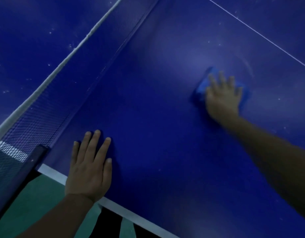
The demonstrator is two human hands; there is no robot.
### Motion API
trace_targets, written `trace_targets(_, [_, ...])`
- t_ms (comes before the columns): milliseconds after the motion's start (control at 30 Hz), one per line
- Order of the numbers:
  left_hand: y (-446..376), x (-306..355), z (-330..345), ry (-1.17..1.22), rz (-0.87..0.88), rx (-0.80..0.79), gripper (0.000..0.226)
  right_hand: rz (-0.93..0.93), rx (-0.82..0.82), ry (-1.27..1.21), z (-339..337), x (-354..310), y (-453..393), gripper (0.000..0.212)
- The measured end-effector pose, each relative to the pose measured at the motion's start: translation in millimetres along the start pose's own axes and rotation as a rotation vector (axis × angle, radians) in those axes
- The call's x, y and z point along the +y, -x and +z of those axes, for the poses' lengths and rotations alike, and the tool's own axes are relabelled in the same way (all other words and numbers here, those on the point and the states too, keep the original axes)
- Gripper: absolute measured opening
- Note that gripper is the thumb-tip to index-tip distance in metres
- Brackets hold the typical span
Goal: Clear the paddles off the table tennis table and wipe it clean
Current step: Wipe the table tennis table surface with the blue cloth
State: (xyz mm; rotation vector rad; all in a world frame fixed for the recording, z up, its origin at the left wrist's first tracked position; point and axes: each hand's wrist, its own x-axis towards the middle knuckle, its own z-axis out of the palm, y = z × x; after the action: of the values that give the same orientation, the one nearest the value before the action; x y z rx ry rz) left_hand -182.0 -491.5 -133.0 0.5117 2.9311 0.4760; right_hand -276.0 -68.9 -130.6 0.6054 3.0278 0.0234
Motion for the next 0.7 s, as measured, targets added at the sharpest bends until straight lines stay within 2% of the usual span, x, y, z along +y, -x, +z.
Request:
trace_targets(67, [-0.3, 1.2, 0.1, 0.000, 0.003, 0.001, 0.057, 0.398, -0.073, -0.129, -13.7, 33.0, -21.2, 0.057])
trace_targets(100, [-0.6, 1.2, 0.2, -0.001, 0.003, -0.001, 0.057, 0.479, -0.077, -0.167, -15.7, 30.3, -20.3, 0.056])
trace_targets(133, [-0.4, 0.9, 0.3, -0.003, 0.004, -0.005, 0.057, 0.482, -0.069, -0.174, -14.2, 15.6, -12.7, 0.055])
trace_targets(200, [0.4, -0.2, 0.8, -0.012, 0.008, -0.010, 0.057, 0.287, -0.015, -0.143, -6.6, -32.8, 23.5, 0.055])
trace_targets(300, [0.4, 0.2, 0.2, -0.004, 0.002, -0.014, 0.058, -0.325, 0.010, -0.073, 7.2, -107.7, 132.0, 0.055])
trace_targets(367, [-0.2, 1.4, -1.0, 0.012, 0.002, -0.006, 0.059, -0.710, -0.051, -0.066, 8.9, -113.7, 185.6, 0.054])
trace_targets(400, [-0.6, 1.7, -1.9, 0.021, 0.006, -0.007, 0.059, -0.799, -0.079, -0.055, 8.3, -102.0, 184.8, 0.055])
trace_targets(433, [-1.0, 1.6, -2.8, 0.028, 0.010, -0.007, 0.059, -0.776, -0.063, -0.023, 9.7, -87.7, 171.2, 0.056])
trace_targets(467, [-1.2, 1.6, -3.5, 0.034, 0.014, -0.007, 0.060, -0.655, -0.022, 0.009, 10.9, -73.3, 153.0, 0.056])
trace_targets(500, [-1.5, 1.5, -3.9, 0.043, 0.019, -0.005, 0.061, -0.465, 0.014, 0.015, 10.0, -58.2, 132.8, 0.055])
trace_targets(567, [-0.1, 0.9, -5.5, 0.083, 0.036, -0.006, 0.062, -0.036, -0.040, -0.045, -0.5, -33.1, 102.2, 0.054])
trace_targets(633, [1.8, -6.9, -10.8, 0.170, 0.063, -0.015, 0.061, 0.259, -0.060, -0.166, -5.5, -43.0, 99.1, 0.054])
trace_targets(667, [1.7, -14.7, -14.6, 0.198, 0.099, -0.010, 0.059, 0.291, -0.048, -0.159, -4.1, -63.4, 109.7, 0.055])
trace_targets(700, [1.2, -25.7, -18.1, 0.196, 0.150, -0.001, 0.057, 0.237, -0.002, -0.123, -0.1, -88.9, 127.8, 0.056])
